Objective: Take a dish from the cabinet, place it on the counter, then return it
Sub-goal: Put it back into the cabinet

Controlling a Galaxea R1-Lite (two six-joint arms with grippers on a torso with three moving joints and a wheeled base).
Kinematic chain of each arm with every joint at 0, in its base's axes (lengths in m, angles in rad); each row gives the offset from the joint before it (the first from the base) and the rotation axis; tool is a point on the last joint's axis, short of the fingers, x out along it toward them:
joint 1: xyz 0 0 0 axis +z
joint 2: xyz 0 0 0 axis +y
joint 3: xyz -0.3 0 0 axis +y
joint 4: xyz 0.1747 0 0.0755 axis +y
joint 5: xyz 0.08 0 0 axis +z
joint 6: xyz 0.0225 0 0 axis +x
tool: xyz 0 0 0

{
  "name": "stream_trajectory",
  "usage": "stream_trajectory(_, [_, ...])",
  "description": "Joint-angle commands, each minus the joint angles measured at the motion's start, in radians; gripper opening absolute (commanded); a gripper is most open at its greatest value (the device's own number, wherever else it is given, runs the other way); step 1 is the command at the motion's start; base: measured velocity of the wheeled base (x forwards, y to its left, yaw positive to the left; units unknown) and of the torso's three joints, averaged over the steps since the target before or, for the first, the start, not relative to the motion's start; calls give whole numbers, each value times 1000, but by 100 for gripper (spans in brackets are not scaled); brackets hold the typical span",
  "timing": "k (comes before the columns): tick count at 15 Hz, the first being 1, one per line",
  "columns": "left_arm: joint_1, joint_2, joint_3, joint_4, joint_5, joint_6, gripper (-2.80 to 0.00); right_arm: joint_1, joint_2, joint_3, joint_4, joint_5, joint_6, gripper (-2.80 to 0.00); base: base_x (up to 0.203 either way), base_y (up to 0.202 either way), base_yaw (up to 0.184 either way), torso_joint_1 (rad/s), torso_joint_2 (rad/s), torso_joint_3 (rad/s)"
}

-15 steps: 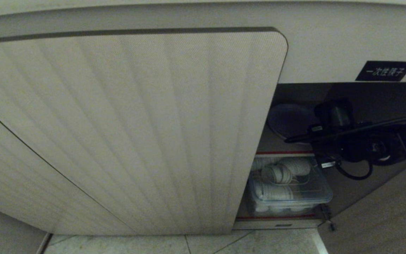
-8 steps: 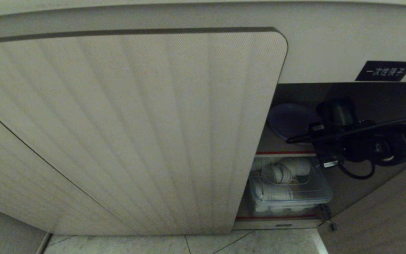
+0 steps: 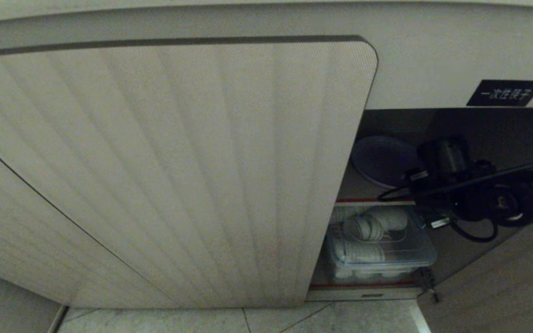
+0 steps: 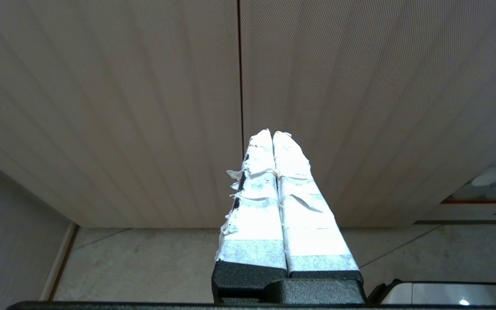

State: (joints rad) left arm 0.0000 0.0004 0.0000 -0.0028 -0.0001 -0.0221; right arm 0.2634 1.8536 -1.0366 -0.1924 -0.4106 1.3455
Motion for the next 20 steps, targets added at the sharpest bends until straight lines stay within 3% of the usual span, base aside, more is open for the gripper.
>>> stream_trajectory(1, [0, 0, 0, 0, 0, -1, -280, 1, -13, 28, -9, -2, -18, 0, 0, 0, 0, 0, 0, 0])
stream_trajectory(15, [0, 0, 0, 0, 0, -1, -280, 6, -62, 136, -38, -2, -191, 0, 0, 0, 0, 0, 0, 0])
stream_trajectory(20, [0, 0, 0, 0, 0, -1, -280, 13, -98, 242, -143, -2, -286, 0, 0, 0, 0, 0, 0, 0])
